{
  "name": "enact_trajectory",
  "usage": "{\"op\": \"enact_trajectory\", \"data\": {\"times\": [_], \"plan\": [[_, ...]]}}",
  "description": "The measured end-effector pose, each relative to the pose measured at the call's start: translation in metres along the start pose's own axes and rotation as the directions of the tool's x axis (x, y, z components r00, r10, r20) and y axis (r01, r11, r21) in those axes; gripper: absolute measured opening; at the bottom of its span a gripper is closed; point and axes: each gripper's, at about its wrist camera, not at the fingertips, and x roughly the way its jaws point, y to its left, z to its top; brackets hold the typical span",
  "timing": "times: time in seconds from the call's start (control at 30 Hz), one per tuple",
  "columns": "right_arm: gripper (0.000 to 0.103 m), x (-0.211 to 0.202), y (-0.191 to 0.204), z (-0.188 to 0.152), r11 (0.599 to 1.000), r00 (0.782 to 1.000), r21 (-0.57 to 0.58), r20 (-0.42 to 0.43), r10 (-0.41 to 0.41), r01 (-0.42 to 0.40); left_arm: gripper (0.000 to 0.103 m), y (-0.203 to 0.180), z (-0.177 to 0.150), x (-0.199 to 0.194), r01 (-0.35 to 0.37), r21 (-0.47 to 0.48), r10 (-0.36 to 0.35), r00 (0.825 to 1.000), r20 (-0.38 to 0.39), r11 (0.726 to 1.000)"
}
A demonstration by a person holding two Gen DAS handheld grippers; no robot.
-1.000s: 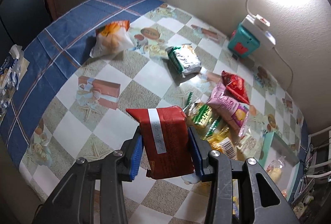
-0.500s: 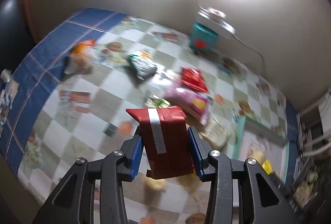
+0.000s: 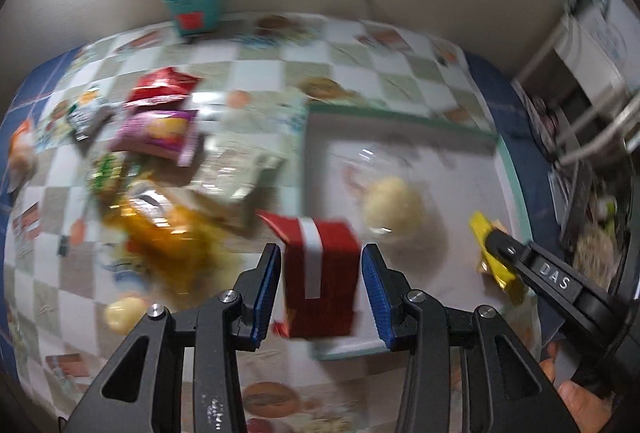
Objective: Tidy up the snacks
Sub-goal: 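Carry the biscuit pack and red box into the tray and release both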
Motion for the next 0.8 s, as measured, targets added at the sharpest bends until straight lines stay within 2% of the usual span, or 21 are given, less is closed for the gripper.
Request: {"op": "enact_trajectory", "data": {"times": [0.1, 0.23, 0.33, 0.4, 0.63, 0.67, 0.7, 0.73, 0.77, 0.8], "plan": [[0.052, 0.001, 0.003, -0.001, 1.000, 1.000, -0.008, -0.006, 0.011, -0.011, 0.044, -0.022, -0.004, 0.013, 0.015, 0.057, -0.014, 1.000, -0.020, 0.998], [0.052, 0.008, 0.004, -0.001, 1.000, 1.000, -0.007, -0.013, 0.015, -0.015, 0.044, -0.028, -0.006, 0.024, 0.017, 0.072, -0.013, 0.998, -0.059, 0.997], [0.053, 0.011, 0.004, 0.000, 1.000, 1.000, -0.006, -0.022, 0.016, -0.016, 0.045, -0.021, -0.004, 0.022, 0.010, 0.051, -0.007, 0.998, -0.060, 0.999], [0.064, 0.012, 0.004, 0.000, 1.000, 1.000, -0.002, -0.025, 0.015, -0.015, 0.057, -0.012, -0.002, 0.018, 0.002, 0.023, 0.000, 0.999, -0.052, 1.000], [0.064, -0.001, 0.016, 0.000, 0.999, 1.000, -0.044, 0.009, 0.010, -0.010, 0.061, 0.029, 0.006, 0.000, -0.025, -0.074, 0.024, 0.999, -0.023, 0.997], [0.064, -0.006, 0.019, 0.000, 0.998, 1.000, -0.057, 0.024, 0.013, -0.012, 0.066, 0.039, 0.008, -0.006, -0.036, -0.096, 0.036, 0.999, -0.007, 0.995], [0.071, -0.009, 0.022, 0.000, 0.998, 0.999, -0.066, 0.034, 0.017, -0.014, 0.077, 0.049, 0.010, -0.012, -0.046, -0.119, 0.047, 0.999, 0.011, 0.992], [0.076, -0.015, 0.027, -0.001, 0.996, 0.998, -0.083, 0.053, 0.025, -0.021, 0.082, 0.060, 0.011, -0.018, -0.056, -0.147, 0.061, 0.998, 0.028, 0.988], [0.086, -0.018, 0.031, -0.001, 0.996, 0.997, -0.092, 0.066, 0.029, -0.022, 0.087, 0.070, 0.011, -0.023, -0.068, -0.172, 0.076, 0.996, 0.042, 0.983], [0.090, -0.020, 0.033, -0.002, 0.995, 0.997, -0.097, 0.072, 0.028, -0.021, 0.088, 0.081, 0.011, -0.028, -0.083, -0.197, 0.096, 0.994, 0.054, 0.977]]}}
